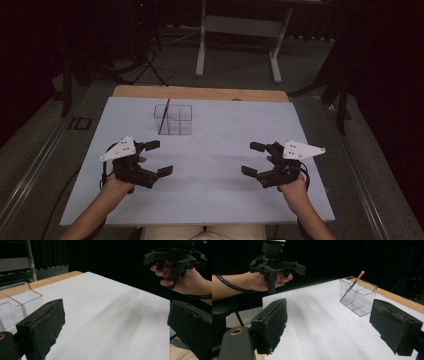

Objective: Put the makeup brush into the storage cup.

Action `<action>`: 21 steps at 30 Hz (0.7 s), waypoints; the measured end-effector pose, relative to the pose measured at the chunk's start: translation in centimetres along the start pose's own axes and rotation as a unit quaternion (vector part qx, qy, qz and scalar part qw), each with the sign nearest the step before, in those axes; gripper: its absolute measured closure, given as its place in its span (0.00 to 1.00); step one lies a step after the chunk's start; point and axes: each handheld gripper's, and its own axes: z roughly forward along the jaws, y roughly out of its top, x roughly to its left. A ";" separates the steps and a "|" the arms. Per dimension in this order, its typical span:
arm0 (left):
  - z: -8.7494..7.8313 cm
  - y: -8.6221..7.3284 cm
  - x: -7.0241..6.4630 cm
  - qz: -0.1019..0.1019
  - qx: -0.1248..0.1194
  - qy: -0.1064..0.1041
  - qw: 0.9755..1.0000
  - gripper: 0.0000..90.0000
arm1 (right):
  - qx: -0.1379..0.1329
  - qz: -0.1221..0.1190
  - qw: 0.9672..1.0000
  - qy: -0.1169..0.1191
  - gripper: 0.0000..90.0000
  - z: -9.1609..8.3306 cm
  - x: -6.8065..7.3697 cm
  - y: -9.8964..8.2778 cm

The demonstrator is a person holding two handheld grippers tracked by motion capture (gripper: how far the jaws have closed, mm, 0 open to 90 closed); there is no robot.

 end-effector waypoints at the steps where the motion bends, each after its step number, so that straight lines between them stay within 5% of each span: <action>1: 0.0 -0.2 0.0 -0.001 0.002 -0.001 1.000 0.03 | 0.001 0.000 1.000 0.000 0.16 0.0 0.0 0.0; 8: -0.2 -0.8 -0.3 0.001 0.007 -0.016 1.000 0.03 | 0.001 0.000 1.000 0.000 0.16 0.0 0.0 -0.1; 21: -0.5 -2.4 -0.7 0.005 0.022 -0.003 1.000 0.03 | 0.006 0.001 1.000 0.003 0.16 0.1 0.0 -0.3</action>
